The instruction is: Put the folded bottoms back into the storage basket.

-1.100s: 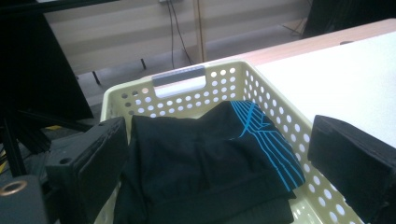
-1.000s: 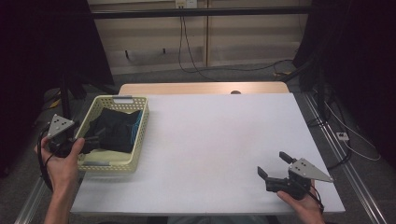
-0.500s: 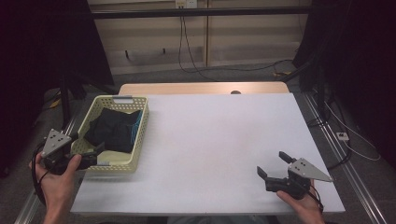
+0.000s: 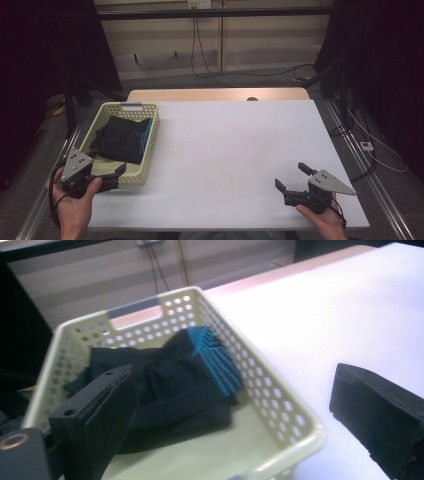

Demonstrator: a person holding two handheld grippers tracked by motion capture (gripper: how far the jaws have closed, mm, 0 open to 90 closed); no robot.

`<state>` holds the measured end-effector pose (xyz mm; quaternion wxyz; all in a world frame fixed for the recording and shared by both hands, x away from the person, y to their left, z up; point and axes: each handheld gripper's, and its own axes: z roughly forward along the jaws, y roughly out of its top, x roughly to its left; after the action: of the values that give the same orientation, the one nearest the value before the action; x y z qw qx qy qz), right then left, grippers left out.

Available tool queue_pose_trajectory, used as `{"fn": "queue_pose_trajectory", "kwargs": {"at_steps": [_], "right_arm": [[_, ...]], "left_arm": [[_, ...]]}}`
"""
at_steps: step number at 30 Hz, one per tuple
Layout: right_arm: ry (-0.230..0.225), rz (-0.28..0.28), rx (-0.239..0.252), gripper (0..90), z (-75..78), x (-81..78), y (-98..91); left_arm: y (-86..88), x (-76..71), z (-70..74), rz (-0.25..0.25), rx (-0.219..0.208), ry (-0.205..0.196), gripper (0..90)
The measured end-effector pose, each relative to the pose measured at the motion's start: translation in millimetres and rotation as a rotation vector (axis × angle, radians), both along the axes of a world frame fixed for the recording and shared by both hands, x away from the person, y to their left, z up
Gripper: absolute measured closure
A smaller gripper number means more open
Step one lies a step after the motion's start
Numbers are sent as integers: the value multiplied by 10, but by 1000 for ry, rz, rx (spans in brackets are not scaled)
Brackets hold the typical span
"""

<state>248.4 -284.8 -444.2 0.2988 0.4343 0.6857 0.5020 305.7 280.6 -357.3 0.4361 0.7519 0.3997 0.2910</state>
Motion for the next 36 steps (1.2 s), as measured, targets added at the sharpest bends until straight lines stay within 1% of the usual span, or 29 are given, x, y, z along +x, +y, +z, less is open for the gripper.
{"fn": "queue_pose_trajectory", "kwargs": {"at_steps": [1,3,5,6,7,10,11,12,14,16,18,19,21,24,27,28,29,31,33,35,36], "right_arm": [[0,0,-1,39,0,0,1],[0,2,-1,39,-1,-2,2],[0,3,-1,39,-3,0,2],[0,3,-4,39,-4,2,2],[2,4,-2,39,-5,4,3],[3,7,-4,39,-6,6,9],[3,8,-3,39,-5,5,10],[3,9,-3,39,-5,4,10],[2,9,-3,39,-4,3,8],[2,11,-1,39,-4,4,7],[2,11,-2,39,-3,3,9],[2,12,-2,39,-3,3,10],[2,13,-3,39,-4,2,11],[3,15,1,39,-5,6,11],[6,15,-2,39,-12,19,15],[6,16,-2,40,-13,21,18],[5,17,-3,40,-13,21,21],[3,17,-3,40,-10,15,23],[5,16,-1,40,-7,11,17],[5,15,0,40,-8,15,10],[5,15,0,40,-9,16,9]], "left_arm": [[-34,2,-10,-5,-1,4,52],[-123,11,-51,-8,-5,-1,51],[-229,35,-97,-42,4,20,48],[-272,46,-110,-63,7,21,44],[-318,53,-117,-68,0,18,44],[-421,86,-107,-95,-11,13,44],[-451,93,-98,-99,-6,11,44],[-484,97,-89,-101,-10,6,44],[-548,105,-69,-115,-11,9,45],[-607,115,-60,-130,-8,10,44],[-666,126,-71,-134,10,3,45],[-691,137,-86,-142,10,9,45],[-728,157,-128,-156,-16,29,46],[-821,167,-187,-169,10,29,48],[-907,207,-229,-197,-27,34,49],[-931,233,-241,-202,-35,43,50],[-957,257,-251,-202,-26,52,50],[-1012,282,-277,-211,-11,56,50],[-1064,286,-316,-229,-8,71,49],[-1108,281,-374,-247,-36,84,50],[-1130,277,-405,-253,-36,88,49]]}}
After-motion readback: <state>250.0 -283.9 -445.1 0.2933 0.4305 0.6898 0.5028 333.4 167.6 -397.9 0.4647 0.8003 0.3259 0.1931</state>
